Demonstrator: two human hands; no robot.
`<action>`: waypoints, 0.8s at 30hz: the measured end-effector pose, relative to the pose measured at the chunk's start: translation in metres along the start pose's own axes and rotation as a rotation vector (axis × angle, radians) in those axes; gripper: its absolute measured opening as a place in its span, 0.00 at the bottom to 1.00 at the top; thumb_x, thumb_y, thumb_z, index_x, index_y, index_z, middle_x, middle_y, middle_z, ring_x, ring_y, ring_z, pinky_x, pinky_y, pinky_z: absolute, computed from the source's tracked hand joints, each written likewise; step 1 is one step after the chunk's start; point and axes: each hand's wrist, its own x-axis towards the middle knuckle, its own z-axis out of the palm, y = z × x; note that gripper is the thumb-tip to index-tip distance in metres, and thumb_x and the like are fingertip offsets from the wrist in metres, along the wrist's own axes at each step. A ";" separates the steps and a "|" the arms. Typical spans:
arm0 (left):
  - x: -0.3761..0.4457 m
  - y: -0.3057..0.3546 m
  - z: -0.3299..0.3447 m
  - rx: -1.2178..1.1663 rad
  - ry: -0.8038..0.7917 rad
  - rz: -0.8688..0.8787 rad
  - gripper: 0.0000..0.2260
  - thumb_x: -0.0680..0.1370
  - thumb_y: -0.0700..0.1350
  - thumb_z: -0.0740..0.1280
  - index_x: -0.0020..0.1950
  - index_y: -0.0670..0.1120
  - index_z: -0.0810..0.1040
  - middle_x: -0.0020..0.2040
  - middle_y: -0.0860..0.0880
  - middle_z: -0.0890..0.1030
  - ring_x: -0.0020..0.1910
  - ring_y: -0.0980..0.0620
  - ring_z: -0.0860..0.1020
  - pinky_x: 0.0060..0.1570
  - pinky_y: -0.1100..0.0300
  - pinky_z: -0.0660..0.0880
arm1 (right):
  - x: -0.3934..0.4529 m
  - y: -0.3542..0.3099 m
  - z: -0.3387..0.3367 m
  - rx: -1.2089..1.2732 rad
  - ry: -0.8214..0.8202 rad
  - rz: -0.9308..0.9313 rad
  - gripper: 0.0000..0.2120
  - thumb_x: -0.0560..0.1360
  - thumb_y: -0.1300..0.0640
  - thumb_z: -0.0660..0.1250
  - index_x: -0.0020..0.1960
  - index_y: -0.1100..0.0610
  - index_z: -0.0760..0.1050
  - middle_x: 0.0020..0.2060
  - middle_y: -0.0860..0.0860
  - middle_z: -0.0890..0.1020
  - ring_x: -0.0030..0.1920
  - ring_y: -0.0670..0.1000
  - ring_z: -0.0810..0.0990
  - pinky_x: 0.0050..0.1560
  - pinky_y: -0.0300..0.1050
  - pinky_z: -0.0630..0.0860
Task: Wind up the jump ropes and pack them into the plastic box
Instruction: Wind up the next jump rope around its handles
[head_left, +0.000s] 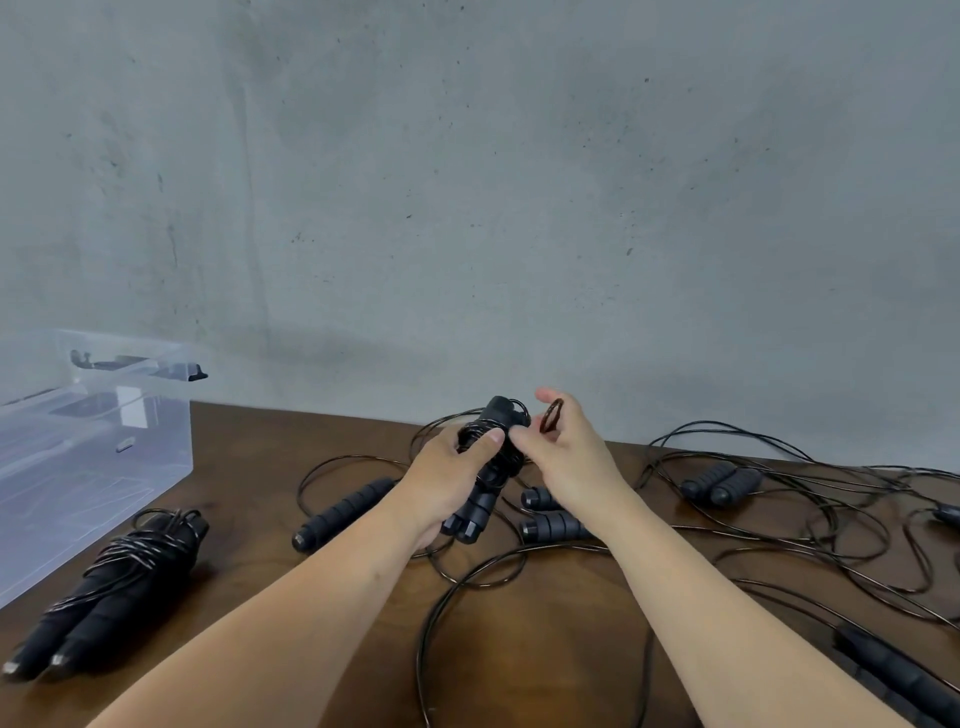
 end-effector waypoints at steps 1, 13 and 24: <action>0.001 0.000 -0.001 -0.001 0.005 0.000 0.14 0.80 0.54 0.66 0.62 0.50 0.77 0.52 0.50 0.84 0.50 0.52 0.83 0.50 0.57 0.79 | 0.000 0.003 0.005 -0.132 0.027 -0.063 0.22 0.80 0.53 0.62 0.73 0.48 0.61 0.50 0.49 0.75 0.48 0.46 0.75 0.46 0.35 0.69; 0.014 -0.005 -0.008 -0.096 0.024 -0.020 0.14 0.78 0.55 0.67 0.61 0.50 0.76 0.52 0.47 0.84 0.49 0.46 0.84 0.54 0.46 0.80 | 0.016 0.019 0.013 -0.620 0.416 -0.488 0.14 0.80 0.49 0.65 0.40 0.56 0.76 0.29 0.47 0.75 0.31 0.52 0.73 0.29 0.44 0.66; 0.021 -0.007 -0.022 -0.089 0.052 0.027 0.12 0.79 0.54 0.65 0.59 0.51 0.76 0.53 0.52 0.82 0.51 0.55 0.80 0.44 0.63 0.75 | 0.028 -0.002 0.023 -0.683 0.067 -0.406 0.15 0.83 0.50 0.56 0.53 0.59 0.75 0.48 0.49 0.70 0.43 0.49 0.74 0.46 0.46 0.75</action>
